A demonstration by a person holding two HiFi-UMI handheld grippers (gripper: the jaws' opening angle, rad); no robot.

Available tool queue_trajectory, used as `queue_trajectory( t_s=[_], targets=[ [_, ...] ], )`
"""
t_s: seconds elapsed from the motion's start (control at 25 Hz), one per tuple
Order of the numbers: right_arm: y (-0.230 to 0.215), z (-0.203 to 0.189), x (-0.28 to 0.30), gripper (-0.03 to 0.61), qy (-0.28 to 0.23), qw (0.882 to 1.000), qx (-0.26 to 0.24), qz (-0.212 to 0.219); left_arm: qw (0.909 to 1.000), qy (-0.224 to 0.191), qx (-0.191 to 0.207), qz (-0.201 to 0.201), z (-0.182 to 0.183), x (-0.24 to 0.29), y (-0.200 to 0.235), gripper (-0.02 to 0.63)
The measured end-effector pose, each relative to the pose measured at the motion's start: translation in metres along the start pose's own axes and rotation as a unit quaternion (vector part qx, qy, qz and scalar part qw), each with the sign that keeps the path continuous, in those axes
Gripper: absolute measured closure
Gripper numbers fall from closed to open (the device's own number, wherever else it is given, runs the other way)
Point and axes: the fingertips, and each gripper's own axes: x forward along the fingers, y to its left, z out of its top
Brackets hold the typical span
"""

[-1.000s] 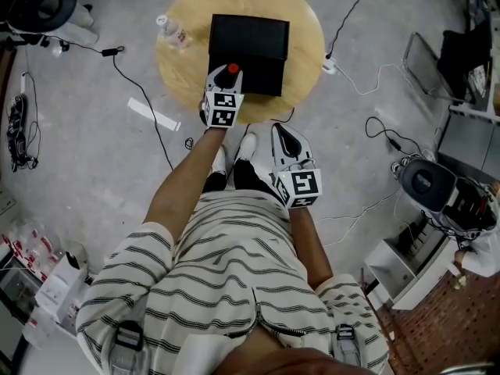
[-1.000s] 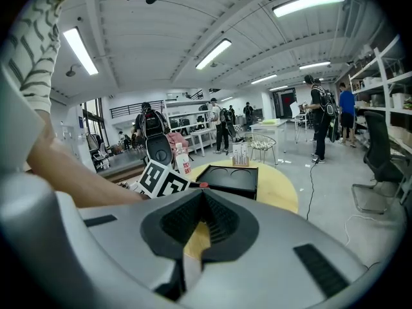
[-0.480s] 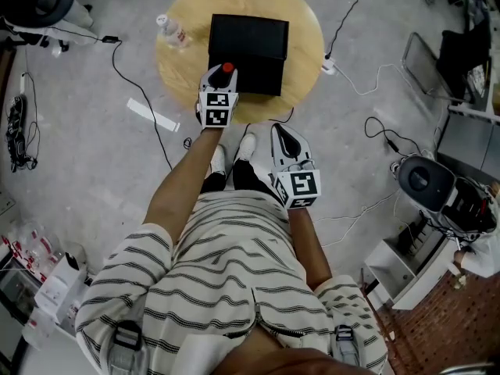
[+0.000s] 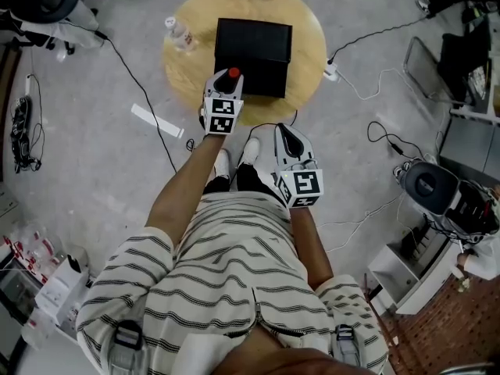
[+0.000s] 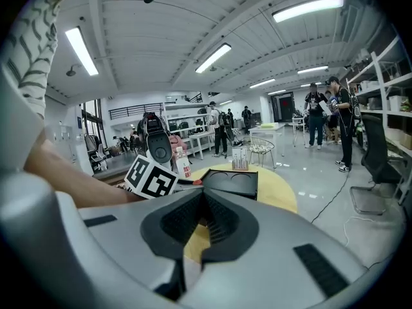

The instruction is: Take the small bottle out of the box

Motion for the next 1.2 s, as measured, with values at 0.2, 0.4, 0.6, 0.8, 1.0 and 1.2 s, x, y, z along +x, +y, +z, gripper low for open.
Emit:
queue_trajectory(
  t_s=[0.2,0.4,0.6,0.8,1.0,1.2],
  targets=[
    [0.005,0.004,-0.001,0.560,-0.010,1.000,-0.004,0.000,0.9999,-0.010,0.005,-0.002,0.007,-0.013,-0.004,0.466],
    [0.011,0.009,-0.006,0.560,-0.018,1.000,-0.007,-0.003,0.9995,-0.028,0.010,-0.010,0.020,-0.033,-0.009,0.466],
    [0.015,0.013,-0.006,0.560,-0.026,1.000,-0.006,-0.003,0.9989,-0.042,0.017,-0.014,0.031,-0.048,-0.014,0.466],
    [0.020,0.018,-0.008,0.560,-0.036,0.999,-0.006,-0.002,0.9982,-0.051,0.025,-0.020,0.038,-0.064,-0.019,0.466],
    [0.026,0.022,-0.012,0.560,-0.044,0.999,-0.007,-0.002,0.9970,-0.061,0.036,-0.030,0.044,-0.084,-0.026,0.466],
    [0.028,0.024,-0.016,0.560,-0.055,0.998,-0.006,-0.003,0.9958,-0.073,0.042,-0.036,0.050,-0.101,-0.033,0.466]
  ],
)
